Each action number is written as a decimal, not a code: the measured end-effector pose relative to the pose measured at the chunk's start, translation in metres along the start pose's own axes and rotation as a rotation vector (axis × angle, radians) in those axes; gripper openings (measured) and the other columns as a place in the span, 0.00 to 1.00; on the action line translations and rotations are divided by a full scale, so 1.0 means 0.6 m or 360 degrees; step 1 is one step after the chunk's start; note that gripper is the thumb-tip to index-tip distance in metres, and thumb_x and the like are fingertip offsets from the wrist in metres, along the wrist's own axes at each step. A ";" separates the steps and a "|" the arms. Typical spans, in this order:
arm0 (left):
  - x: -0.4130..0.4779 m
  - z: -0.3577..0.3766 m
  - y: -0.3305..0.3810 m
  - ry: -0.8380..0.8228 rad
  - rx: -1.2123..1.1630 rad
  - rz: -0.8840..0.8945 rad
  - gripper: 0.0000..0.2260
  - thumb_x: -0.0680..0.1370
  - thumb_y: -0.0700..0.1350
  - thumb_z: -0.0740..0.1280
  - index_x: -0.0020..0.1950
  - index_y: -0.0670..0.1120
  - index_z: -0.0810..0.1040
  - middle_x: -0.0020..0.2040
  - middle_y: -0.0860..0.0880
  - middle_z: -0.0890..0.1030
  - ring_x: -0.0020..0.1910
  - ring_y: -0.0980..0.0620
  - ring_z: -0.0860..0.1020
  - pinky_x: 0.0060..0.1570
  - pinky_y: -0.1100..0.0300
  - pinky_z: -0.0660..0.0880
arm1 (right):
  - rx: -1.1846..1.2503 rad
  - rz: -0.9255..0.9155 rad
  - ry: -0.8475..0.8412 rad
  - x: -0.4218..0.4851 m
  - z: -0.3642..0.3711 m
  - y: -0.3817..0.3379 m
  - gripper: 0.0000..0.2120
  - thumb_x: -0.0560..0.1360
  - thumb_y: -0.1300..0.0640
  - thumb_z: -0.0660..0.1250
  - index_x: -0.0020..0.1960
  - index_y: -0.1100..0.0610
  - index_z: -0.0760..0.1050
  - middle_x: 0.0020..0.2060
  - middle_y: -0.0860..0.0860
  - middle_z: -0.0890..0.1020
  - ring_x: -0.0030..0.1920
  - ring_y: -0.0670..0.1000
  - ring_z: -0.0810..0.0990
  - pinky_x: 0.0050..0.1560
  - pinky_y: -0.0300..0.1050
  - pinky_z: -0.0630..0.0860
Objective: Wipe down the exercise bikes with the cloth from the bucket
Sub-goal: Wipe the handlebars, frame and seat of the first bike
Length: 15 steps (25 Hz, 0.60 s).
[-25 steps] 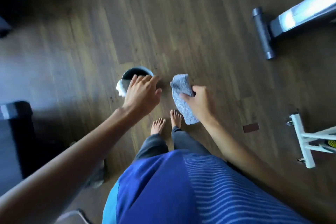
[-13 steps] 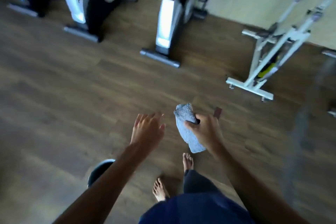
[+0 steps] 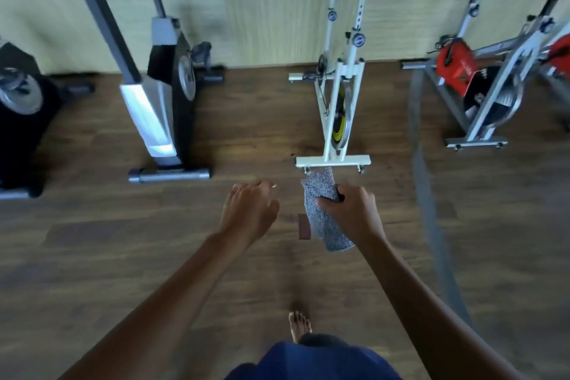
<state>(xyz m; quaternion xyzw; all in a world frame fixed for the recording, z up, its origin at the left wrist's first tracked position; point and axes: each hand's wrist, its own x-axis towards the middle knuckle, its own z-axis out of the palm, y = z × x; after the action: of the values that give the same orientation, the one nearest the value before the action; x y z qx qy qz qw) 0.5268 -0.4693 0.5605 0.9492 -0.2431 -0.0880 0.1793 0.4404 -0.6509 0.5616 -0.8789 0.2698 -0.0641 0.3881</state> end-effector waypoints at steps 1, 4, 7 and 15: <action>0.034 -0.003 0.013 0.0005 -0.0012 0.0007 0.18 0.79 0.48 0.65 0.68 0.47 0.75 0.64 0.46 0.80 0.64 0.44 0.76 0.65 0.51 0.68 | 0.0005 -0.0012 0.0008 0.029 -0.014 0.000 0.19 0.71 0.54 0.74 0.30 0.61 0.69 0.24 0.52 0.68 0.31 0.52 0.67 0.28 0.44 0.61; 0.128 -0.022 0.032 0.0005 -0.0018 0.0004 0.18 0.79 0.48 0.64 0.68 0.46 0.76 0.64 0.44 0.80 0.62 0.42 0.77 0.63 0.52 0.69 | -0.0027 -0.0029 0.0030 0.117 -0.039 -0.018 0.22 0.71 0.54 0.73 0.27 0.57 0.63 0.22 0.50 0.66 0.28 0.50 0.64 0.28 0.44 0.61; 0.204 -0.048 0.024 0.0008 -0.0049 -0.0014 0.19 0.79 0.48 0.64 0.70 0.48 0.74 0.66 0.46 0.79 0.65 0.43 0.76 0.66 0.53 0.68 | -0.0022 -0.0048 0.0026 0.199 -0.039 -0.054 0.24 0.71 0.54 0.74 0.27 0.57 0.62 0.22 0.49 0.65 0.27 0.49 0.63 0.29 0.45 0.61; 0.489 -0.149 -0.101 0.0096 -0.0097 0.0130 0.19 0.79 0.47 0.65 0.70 0.48 0.74 0.67 0.49 0.78 0.66 0.46 0.75 0.66 0.53 0.68 | 0.0043 -0.0029 0.0084 0.461 0.038 -0.193 0.20 0.71 0.54 0.74 0.28 0.58 0.68 0.23 0.50 0.68 0.28 0.50 0.65 0.29 0.44 0.60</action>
<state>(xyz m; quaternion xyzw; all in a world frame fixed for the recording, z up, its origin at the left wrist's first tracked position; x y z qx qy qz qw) 0.8298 -0.5378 0.5962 0.9348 -0.2733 -0.0593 0.2189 0.7309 -0.7168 0.6022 -0.8740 0.2711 -0.0945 0.3920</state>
